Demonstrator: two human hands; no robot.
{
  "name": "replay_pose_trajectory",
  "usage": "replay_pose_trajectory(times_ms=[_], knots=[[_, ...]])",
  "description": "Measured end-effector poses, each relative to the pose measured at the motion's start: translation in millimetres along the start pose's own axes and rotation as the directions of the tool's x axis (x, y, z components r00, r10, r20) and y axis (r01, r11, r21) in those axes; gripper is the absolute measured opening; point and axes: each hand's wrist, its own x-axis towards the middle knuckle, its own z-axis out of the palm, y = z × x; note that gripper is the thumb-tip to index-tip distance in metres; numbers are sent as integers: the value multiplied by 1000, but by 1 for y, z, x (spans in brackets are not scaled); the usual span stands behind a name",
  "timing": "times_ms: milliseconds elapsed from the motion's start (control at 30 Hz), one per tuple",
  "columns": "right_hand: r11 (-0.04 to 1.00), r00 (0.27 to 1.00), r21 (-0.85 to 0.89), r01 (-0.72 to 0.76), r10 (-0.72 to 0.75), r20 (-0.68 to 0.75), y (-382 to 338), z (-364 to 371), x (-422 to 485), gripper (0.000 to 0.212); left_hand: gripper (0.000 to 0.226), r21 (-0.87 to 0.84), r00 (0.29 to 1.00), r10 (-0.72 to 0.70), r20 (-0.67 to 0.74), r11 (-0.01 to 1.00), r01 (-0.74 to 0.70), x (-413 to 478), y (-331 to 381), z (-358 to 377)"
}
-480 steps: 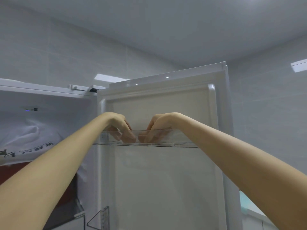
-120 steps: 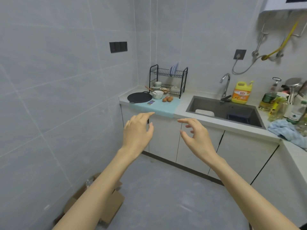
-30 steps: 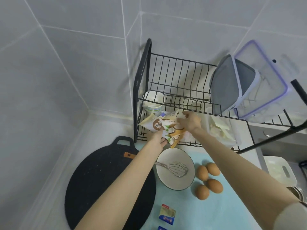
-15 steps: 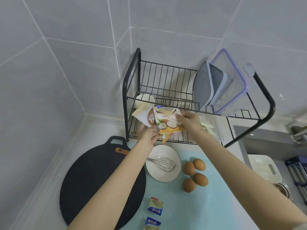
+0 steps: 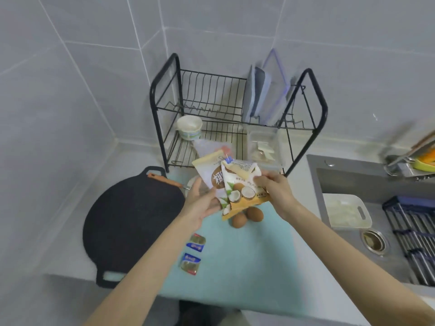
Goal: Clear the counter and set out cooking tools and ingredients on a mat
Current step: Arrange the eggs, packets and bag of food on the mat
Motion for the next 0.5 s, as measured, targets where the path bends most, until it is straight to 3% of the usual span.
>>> replay_pose_trajectory(times_ms=[267, 367, 500], knots=[[990, 990, 38, -139, 139, -3, 58, -52, -72, 13, 47, 82, 988, -150, 36, 986, 147, -56, -71, 27], [984, 984, 6, -178, 178, -5, 78, -58, -85, 35, 48, 83, 981, -194, -13, 977, 194, -64, -101, 24], [971, 973, -74, -226, 229, 35, 102, -62, -89, 14, 55, 0, 946, -310, -99, 950, 312, -75, -138, 26]])
